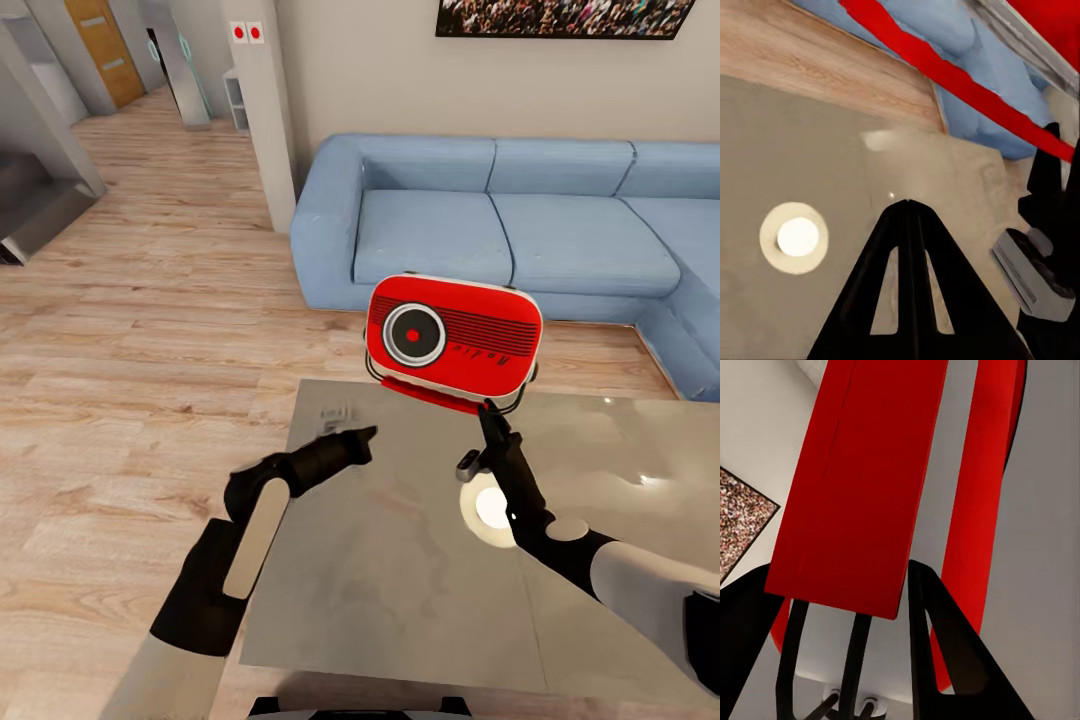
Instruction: Turn on the radio receiver that's on the table in the living room.
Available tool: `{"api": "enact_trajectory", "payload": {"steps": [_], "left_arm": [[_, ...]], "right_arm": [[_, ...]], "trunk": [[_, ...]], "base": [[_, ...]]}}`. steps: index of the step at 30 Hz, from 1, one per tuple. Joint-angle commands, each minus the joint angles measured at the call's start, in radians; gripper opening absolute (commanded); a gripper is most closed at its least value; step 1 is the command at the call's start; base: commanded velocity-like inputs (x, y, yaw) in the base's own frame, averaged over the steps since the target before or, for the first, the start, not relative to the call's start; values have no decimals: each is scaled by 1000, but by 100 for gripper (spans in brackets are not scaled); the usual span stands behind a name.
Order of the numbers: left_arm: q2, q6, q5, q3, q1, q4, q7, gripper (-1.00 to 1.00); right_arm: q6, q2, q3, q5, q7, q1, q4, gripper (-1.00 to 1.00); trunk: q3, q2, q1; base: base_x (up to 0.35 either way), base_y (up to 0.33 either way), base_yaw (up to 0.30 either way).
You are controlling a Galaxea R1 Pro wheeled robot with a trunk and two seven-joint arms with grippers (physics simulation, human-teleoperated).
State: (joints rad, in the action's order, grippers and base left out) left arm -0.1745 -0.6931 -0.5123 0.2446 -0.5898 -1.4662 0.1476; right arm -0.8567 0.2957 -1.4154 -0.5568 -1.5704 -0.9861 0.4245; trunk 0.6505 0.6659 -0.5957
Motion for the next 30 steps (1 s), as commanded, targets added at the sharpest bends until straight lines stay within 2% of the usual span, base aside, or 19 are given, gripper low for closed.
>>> {"api": "enact_trajectory", "payload": {"steps": [1,2,3,6,8,12,14,17,19,21,24,30], "left_arm": [[0,2,-12,0,-2,0,1,-100],[0,5,-38,2,-7,-2,2,-100],[0,12,-84,6,-16,-4,3,-100],[0,35,-149,11,-33,-6,4,-100],[0,64,-172,12,-47,-6,4,-100],[0,95,-188,15,-64,-4,7,-100],[0,99,-203,30,-72,-5,28,-100],[0,102,-263,41,-85,-5,67,-100],[0,103,-307,44,-92,-4,79,-100],[0,103,-335,45,-96,-4,88,-100],[0,102,-353,46,-100,-3,117,-100],[0,101,-360,46,-107,-8,157,-100]], "right_arm": [[1,-1,1,-3,0,0,0,-100],[1,-1,-1,-3,0,0,0,-100],[1,-3,-3,-3,0,0,0,-100],[1,-4,-6,-3,0,0,0,-100],[1,-4,-6,-3,0,0,0,-100],[1,-7,-9,-5,0,10,0,-100],[1,-10,-28,-7,0,18,0,-100],[1,-15,-75,-7,0,26,1,-100],[1,-16,-91,-9,0,29,1,-100],[1,-16,-97,-10,0,32,1,-100],[1,-17,-101,-9,0,34,1,-100],[1,-17,-102,-8,0,35,1,-100]], "trunk": [[0,0,0],[0,0,0],[0,0,0],[0,0,0],[0,0,0],[0,0,0],[0,0,0],[0,0,0],[0,0,0],[0,0,0],[0,0,0],[0,0,0]], "base": [[0,0,0],[0,0,0],[0,0,0],[0,0,0],[0,0,0],[0,0,0],[0,0,0],[0,0,0],[0,0,0],[0,0,0],[0,0,0],[0,0,0]]}}
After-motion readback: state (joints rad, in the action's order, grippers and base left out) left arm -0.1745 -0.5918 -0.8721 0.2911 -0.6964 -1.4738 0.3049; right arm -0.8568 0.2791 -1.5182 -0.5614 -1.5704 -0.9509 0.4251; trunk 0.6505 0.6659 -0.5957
